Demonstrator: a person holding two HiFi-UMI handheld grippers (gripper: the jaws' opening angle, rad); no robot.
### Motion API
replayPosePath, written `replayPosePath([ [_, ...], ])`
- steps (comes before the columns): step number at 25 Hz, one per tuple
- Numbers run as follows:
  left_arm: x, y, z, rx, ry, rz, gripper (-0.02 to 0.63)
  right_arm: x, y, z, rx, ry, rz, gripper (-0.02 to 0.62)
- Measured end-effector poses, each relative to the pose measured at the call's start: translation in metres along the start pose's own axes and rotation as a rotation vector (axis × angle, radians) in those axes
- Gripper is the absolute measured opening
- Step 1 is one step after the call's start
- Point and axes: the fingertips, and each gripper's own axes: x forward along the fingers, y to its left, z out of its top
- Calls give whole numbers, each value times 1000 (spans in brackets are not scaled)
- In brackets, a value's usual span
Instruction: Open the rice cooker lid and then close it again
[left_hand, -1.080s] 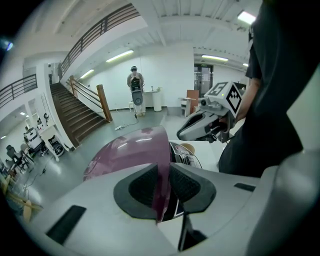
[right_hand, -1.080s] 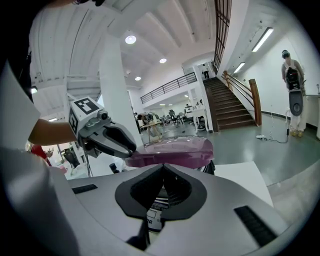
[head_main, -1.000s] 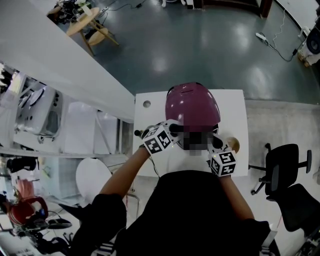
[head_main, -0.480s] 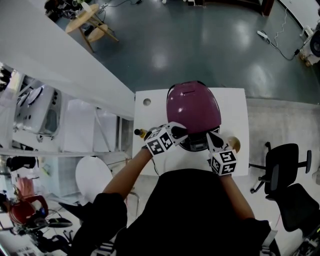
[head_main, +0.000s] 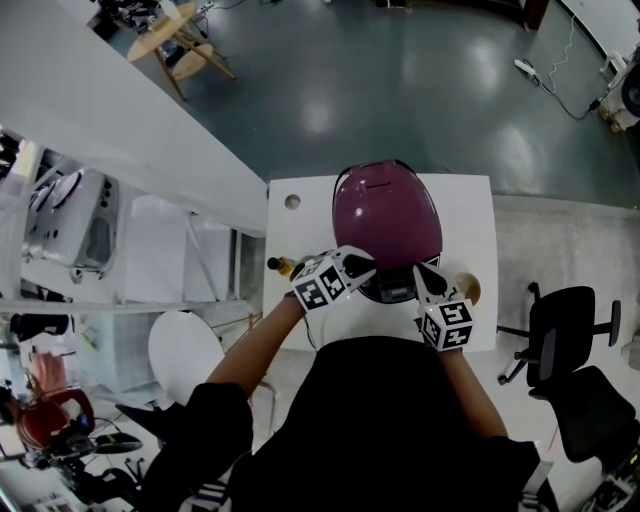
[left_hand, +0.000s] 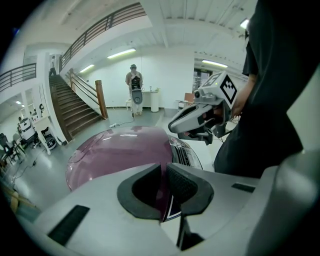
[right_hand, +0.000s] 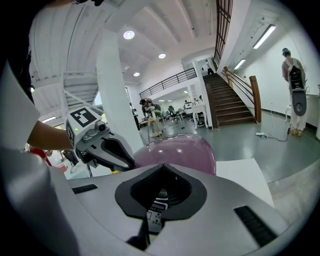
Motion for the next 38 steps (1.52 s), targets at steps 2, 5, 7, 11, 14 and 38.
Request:
replayPosePath([
  [2, 1, 0, -2, -2, 6, -4, 28, 1, 1, 0, 1, 1, 0, 0],
  [5, 3, 1, -5, -8, 15, -6, 17, 3, 2, -1, 2, 3, -2, 0],
  [7, 4, 2, -7, -29, 24, -7, 11, 3, 1, -1, 2, 5, -3, 0],
  [11, 9, 1, -10, -48, 54, -16, 6, 4, -1, -3, 3, 12, -7, 0],
  [14, 11, 2, -11, -68, 57, -21, 5, 5, -3, -5, 6, 17, -7, 0],
  [38, 19, 2, -13, -103, 250, 100, 3, -5, -24, 0, 17, 12, 0, 0],
])
